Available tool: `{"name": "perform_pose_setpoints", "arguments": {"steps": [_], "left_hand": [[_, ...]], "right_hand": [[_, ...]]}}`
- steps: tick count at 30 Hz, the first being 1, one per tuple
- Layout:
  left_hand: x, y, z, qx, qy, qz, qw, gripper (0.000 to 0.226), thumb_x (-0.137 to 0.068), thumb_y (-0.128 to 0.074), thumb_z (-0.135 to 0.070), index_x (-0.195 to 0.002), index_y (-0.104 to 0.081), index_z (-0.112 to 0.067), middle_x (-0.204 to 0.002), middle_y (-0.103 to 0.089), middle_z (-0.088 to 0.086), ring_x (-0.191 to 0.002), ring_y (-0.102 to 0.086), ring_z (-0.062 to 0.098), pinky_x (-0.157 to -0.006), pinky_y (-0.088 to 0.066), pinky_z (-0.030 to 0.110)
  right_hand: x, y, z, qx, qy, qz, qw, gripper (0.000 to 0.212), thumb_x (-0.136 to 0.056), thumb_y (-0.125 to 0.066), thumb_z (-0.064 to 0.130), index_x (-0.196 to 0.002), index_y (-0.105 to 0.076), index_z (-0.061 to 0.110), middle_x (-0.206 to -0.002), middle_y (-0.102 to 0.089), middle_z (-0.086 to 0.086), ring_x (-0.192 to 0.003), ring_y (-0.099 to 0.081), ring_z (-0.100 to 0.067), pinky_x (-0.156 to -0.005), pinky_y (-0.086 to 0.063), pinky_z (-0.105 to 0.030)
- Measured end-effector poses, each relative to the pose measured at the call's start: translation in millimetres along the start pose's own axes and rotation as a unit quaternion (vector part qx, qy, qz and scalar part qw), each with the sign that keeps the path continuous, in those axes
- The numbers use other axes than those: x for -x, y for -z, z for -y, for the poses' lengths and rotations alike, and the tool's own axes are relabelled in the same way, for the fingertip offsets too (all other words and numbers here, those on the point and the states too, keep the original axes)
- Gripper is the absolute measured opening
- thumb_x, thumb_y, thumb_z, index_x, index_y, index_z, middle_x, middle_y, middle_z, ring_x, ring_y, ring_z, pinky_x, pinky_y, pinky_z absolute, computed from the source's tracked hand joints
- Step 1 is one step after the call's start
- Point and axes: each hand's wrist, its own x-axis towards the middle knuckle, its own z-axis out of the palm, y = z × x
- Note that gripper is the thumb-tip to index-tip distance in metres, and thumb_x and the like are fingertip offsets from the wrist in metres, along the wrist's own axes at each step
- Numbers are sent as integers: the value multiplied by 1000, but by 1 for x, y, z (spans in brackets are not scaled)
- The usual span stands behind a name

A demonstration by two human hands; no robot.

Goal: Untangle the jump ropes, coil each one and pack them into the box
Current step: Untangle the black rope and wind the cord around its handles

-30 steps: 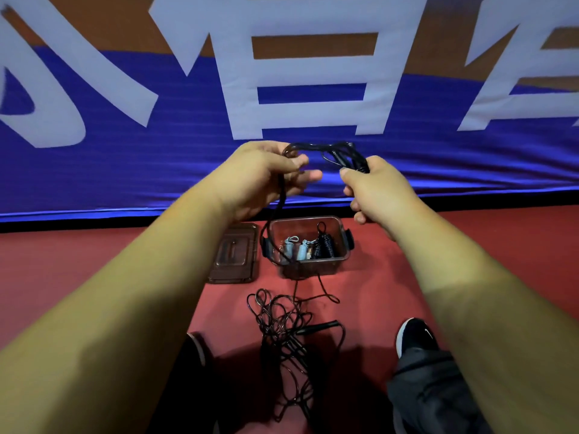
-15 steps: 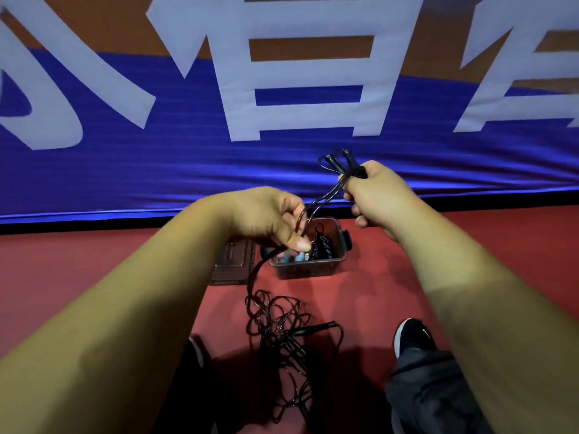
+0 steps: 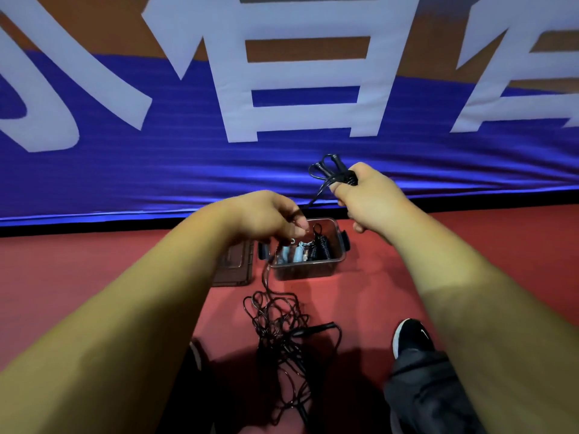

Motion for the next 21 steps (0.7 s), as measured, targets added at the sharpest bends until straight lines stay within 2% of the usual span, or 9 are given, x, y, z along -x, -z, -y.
{"name": "perform_pose_setpoints", "arguments": {"steps": [2, 5, 7, 10, 12, 14, 16, 18, 21], "left_hand": [[5, 1, -2, 85, -21, 71, 994, 21, -90, -81, -25, -106, -73, -15, -102, -75, 3, -94, -65, 18, -94, -48, 41], [6, -2, -9, 166, -35, 107, 980, 33, -102, -66, -30, -120, -67, -4, -118, -74, 14, -112, -68, 34, -109, -45, 49], [5, -6, -10, 190, -45, 111, 974, 30, -105, -60, -30, -120, -67, -6, -112, -73, 11, -124, -65, 40, -113, -43, 50], [7, -8, -12, 216, -63, 119, 967, 16, -101, -61, -30, -108, -71, -18, -106, -70, 10, -110, -70, 31, -104, -49, 44], [7, -8, -12, 244, -82, 109, 960, 15, -101, -62, -22, -106, -65, -8, -105, -71, 12, -99, -70, 26, -92, -56, 37], [5, -7, -11, 271, -101, 101, 952, 14, -99, -64, -16, -104, -62, -3, -108, -69, 28, -93, -66, 30, -78, -56, 34], [4, -4, -8, 247, -102, 94, 959, 11, -97, -68, -17, -98, -66, -6, -119, -66, 36, -95, -59, 33, -78, -49, 38], [0, -1, -4, 176, -83, 67, 979, 17, -97, -71, -19, -102, -67, -2, -110, -75, 21, -92, -61, 29, -84, -48, 44], [-10, -1, 2, 110, -48, -47, 992, 12, -92, -79, -19, -98, -76, -9, -90, -76, 10, -80, -63, 25, -81, -52, 45]], "right_hand": [[2, -1, 2, 20, 12, 14, 1000, 15, -101, -62, 35, -104, -56, 21, -93, -73, -12, -49, -59, -27, -65, -60, -50], [2, -3, 3, 41, 19, 21, 999, 14, -101, -62, 36, -103, -56, 23, -91, -73, -8, -47, -59, -24, -61, -57, -42], [2, -3, 4, 49, 21, 24, 998, 14, -101, -61, 36, -103, -57, 23, -85, -71, -6, -45, -59, -22, -58, -54, -39], [3, -3, 4, 55, 22, 27, 998, 14, -101, -61, 36, -104, -57, 22, -81, -70, -6, -43, -59, -22, -58, -55, -41], [3, -3, 4, 57, 23, 30, 998, 15, -102, -62, 37, -104, -56, 23, -79, -68, -6, -41, -58, -21, -57, -55, -41], [3, -2, 2, 59, 23, 33, 997, 18, -103, -62, 40, -104, -56, 23, -77, -66, -5, -39, -56, -19, -57, -53, -40], [2, -1, 1, 61, 23, 31, 997, 19, -102, -62, 40, -104, -56, 22, -79, -67, -6, -41, -57, -19, -59, -55, -41], [1, 1, 1, 65, 25, 28, 997, 20, -101, -61, 40, -104, -56, 21, -85, -71, -8, -45, -60, -22, -62, -57, -44], [2, 1, 1, 54, 12, 24, 998, 20, -100, -62, 37, -105, -56, 19, -89, -71, -9, -49, -60, -24, -63, -58, -45]]}}
